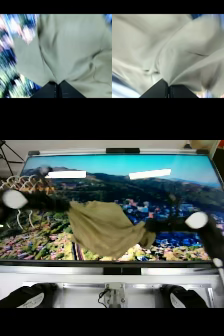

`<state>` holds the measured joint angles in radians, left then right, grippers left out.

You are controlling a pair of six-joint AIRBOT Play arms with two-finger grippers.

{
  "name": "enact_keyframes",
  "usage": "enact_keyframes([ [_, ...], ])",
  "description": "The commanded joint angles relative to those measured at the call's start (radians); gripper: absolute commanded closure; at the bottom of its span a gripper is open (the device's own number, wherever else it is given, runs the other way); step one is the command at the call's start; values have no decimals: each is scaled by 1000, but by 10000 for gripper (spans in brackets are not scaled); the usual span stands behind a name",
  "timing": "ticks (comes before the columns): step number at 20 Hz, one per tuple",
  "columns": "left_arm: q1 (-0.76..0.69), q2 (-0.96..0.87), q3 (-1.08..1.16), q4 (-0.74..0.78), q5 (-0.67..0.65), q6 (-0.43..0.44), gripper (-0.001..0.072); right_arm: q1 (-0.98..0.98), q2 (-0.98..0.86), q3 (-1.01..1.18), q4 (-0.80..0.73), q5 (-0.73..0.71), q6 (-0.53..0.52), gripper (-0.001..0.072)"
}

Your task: Fold the shirts.

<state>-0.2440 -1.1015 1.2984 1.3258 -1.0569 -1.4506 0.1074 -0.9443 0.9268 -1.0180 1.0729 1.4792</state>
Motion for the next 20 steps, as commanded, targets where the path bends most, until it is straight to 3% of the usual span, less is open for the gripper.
enact_keyframes([
  [1,0,139,387,100,-17,10,658,0,160,368,-79,-63,-37,646],
  [5,0,242,787,100,30,-82,658,0,294,704,-122,-205,15,645],
  [8,0,329,785,106,6,-138,658,0,356,764,-134,-193,75,645],
  [11,0,364,682,191,-135,-167,658,0,352,764,-230,2,172,645],
  [14,0,344,552,277,-275,-167,657,0,272,764,-381,358,231,645],
  [16,0,316,421,278,-293,-167,657,0,180,743,-453,555,230,645],
  [18,0,259,272,278,-283,-167,657,0,88,661,-470,572,222,644],
  [20,0,157,147,278,-257,-167,657,1,-15,550,-454,469,218,644],
])
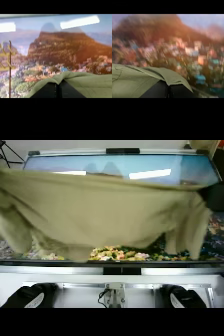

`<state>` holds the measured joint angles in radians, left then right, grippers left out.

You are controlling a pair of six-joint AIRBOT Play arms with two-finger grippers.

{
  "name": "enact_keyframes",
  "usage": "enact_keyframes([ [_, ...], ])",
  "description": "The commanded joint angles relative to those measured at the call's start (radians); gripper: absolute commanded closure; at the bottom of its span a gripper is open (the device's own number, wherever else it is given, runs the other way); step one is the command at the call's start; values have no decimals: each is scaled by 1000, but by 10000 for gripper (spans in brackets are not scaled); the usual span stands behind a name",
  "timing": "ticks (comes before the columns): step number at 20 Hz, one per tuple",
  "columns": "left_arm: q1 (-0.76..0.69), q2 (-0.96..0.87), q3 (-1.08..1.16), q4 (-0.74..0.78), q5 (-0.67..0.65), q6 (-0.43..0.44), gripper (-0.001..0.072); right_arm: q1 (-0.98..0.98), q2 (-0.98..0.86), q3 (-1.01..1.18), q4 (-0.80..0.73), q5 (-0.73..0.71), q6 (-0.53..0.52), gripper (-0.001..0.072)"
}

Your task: Fold the shirts.

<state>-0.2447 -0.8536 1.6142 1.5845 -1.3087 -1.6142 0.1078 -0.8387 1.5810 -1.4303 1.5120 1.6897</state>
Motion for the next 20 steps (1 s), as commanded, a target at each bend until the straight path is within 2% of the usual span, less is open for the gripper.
enact_keyframes([
  [1,1,-161,-212,16,26,-4,657,0,-180,-156,-40,-45,8,644],
  [4,1,-403,-233,-34,130,-3,657,0,-418,-229,11,-233,13,645],
  [7,1,-629,-196,-68,177,-5,655,0,-621,-229,185,-370,23,644],
  [8,1,-684,-179,-67,172,-4,633,0,-662,-229,235,-415,23,644],
  [9,2,-731,-158,-64,159,0,515,0,-692,-229,284,-455,23,644],
  [10,2,-761,-136,-53,141,21,281,0,-713,-229,325,-497,21,629],
  [11,2,-781,-111,-26,119,43,82,0,-719,-229,342,-535,17,550],
  [12,2,-790,-77,28,84,78,30,-2,-715,-225,341,-565,13,293],
  [13,5,-789,-41,94,41,126,30,-8,-710,-210,340,-567,-13,154],
  [14,16,-784,-3,138,-6,151,30,-18,-701,-188,330,-544,-42,154],
  [17,100,-742,21,90,-102,115,32,-44,-653,-138,221,-373,-80,153],
  [20,164,-725,-112,-114,-185,116,40,-36,-639,-158,80,-142,-110,153],
])
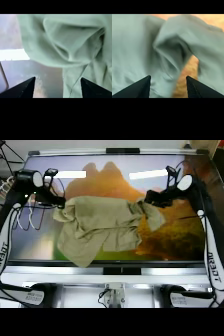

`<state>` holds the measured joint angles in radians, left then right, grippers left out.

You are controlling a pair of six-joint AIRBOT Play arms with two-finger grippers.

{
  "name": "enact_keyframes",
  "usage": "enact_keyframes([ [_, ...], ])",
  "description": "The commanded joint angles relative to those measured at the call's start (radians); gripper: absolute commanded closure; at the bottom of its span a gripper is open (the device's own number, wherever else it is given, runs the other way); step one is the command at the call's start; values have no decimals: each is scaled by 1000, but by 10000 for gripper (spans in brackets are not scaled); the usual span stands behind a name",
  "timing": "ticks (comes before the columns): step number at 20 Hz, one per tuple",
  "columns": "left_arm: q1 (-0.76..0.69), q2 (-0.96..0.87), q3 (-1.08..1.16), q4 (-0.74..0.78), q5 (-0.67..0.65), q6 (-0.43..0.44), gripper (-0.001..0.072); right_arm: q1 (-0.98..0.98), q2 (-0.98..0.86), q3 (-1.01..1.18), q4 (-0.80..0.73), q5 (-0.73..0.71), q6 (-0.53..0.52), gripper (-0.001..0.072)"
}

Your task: Fold the shirts.

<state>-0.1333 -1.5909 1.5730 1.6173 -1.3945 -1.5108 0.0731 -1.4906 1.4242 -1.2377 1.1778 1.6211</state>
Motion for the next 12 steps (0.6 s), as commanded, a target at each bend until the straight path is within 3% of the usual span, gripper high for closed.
enact_keyframes([
  [1,57,20,-145,-224,-84,29,77,0,13,-33,-100,228,-63,151],
  [3,46,25,-282,-355,-9,40,95,-1,13,-104,-33,216,-72,78],
  [6,5,22,-401,-457,141,52,84,-1,13,-184,57,116,-74,78],
  [11,-30,21,-419,-467,273,17,125,0,-42,-205,142,30,-73,78],
  [12,-30,22,-419,-466,277,18,354,0,-63,-205,163,11,-73,78],
])
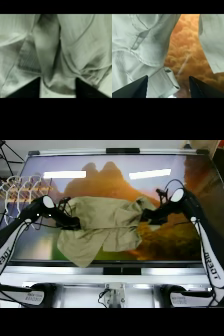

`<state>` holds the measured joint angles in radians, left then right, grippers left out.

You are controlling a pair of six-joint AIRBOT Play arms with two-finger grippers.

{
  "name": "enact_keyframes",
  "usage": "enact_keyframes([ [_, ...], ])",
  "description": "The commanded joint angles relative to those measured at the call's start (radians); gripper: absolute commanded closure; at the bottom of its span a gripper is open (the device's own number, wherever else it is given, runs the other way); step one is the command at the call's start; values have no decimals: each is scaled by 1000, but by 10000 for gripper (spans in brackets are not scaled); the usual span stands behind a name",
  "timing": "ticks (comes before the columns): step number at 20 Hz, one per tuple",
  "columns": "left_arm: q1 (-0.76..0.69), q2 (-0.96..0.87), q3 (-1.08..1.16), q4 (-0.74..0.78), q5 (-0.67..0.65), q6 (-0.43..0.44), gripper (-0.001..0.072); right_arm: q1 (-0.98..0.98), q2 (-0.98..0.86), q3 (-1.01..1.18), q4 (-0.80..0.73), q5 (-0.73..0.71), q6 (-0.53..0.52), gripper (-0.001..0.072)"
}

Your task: Fold the shirts.

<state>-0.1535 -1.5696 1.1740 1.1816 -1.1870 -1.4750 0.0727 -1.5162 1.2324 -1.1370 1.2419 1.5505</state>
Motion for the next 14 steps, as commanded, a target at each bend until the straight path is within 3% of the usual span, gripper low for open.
enact_keyframes([
  [1,-8,0,-20,-31,70,-17,531,0,-57,-13,91,-72,-3,78],
  [3,-3,3,-17,-30,66,3,640,0,-91,-13,159,-117,-8,78],
  [8,-3,5,15,-31,61,24,658,2,-159,-13,226,-157,-10,84],
  [9,-3,6,25,-31,61,24,658,9,-169,-13,219,-157,-11,186],
  [11,-3,14,50,-31,60,24,658,37,-171,-11,216,-169,-38,649],
  [14,-3,34,114,-30,56,24,659,50,-146,43,211,-134,-97,644],
])
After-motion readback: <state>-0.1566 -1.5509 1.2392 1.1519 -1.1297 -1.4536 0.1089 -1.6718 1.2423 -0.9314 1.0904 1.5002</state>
